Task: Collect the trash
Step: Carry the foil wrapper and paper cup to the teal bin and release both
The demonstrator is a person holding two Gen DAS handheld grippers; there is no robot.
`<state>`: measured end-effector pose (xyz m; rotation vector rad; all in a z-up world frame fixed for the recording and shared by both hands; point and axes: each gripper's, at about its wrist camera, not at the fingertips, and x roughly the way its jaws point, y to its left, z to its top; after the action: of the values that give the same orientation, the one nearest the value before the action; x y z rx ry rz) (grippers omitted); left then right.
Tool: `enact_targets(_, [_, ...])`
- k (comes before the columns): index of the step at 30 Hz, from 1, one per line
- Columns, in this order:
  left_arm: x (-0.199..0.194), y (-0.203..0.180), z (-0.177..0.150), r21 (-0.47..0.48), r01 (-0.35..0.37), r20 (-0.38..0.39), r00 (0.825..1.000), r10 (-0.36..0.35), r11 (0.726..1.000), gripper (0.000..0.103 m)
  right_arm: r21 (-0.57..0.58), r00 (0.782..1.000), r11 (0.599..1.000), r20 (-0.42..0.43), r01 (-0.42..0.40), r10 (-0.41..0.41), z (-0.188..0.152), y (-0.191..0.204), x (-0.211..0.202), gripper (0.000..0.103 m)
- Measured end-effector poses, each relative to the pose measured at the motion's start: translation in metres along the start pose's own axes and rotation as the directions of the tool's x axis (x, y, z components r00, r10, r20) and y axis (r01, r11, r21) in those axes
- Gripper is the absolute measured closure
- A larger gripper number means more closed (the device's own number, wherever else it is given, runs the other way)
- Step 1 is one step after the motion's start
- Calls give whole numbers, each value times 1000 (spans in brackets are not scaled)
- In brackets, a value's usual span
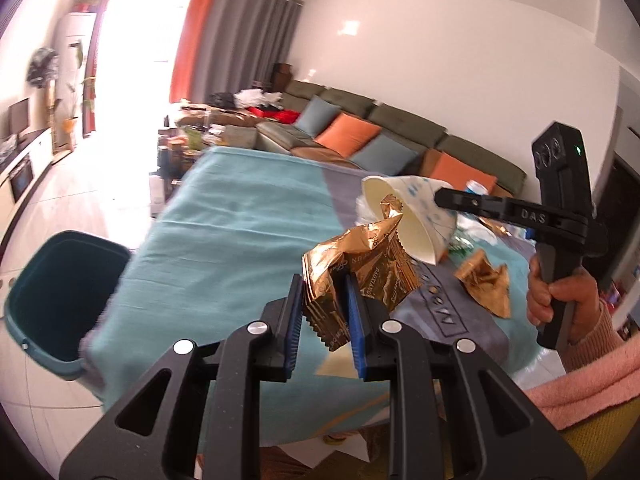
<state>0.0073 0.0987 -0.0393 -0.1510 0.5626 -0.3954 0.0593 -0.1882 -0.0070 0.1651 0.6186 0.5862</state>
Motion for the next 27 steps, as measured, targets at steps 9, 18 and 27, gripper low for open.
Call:
enact_targets(9, [-29, 35, 8, -58, -128, 33, 991, 130, 990, 82, -25, 997, 997, -21, -76, 75, 12, 29, 34, 87])
enact_targets(18, [-49, 63, 10, -117, -222, 45, 973, 228, 968, 82, -62, 990, 989, -52, -132, 129, 23, 58, 66, 87])
enact_targets(27, [-64, 96, 12, -185, -321, 38, 942, 333, 929, 82, -108, 978, 974, -89, -198, 189, 32, 96, 100, 87])
